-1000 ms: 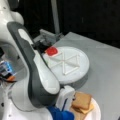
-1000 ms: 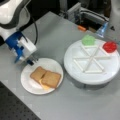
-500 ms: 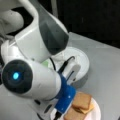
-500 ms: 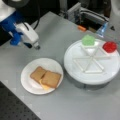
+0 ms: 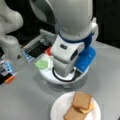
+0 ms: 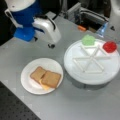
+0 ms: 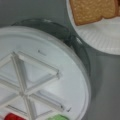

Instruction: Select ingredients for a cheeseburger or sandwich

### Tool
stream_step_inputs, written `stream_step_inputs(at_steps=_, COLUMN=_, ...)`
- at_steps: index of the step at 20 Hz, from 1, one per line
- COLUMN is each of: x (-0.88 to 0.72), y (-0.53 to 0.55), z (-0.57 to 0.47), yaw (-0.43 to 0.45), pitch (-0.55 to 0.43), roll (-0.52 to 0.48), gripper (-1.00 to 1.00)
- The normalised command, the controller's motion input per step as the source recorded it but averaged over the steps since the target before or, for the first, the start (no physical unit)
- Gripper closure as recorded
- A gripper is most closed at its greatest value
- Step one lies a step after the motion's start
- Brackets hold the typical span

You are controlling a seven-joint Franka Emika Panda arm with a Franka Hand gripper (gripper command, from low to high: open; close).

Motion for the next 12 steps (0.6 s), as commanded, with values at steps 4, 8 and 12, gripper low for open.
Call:
stream_step_inputs(at_steps=4, x=-0.17, y=0.06, z=-0.15, yaw=-0.078, pitch=-0.055, roll=-0.344, gripper=-1.0)
stream_step_inputs(at_steps=8, x=-0.3, y=0.2, z=-0.2, yaw=-0.115, pitch=-0.069, roll=-0.265, gripper=-1.0)
stream_step_inputs(at_steps=12, x=-0.38, y=0.21, z=-0.23, yaw=-0.059, pitch=-0.1, roll=-0.271, gripper=-1.0)
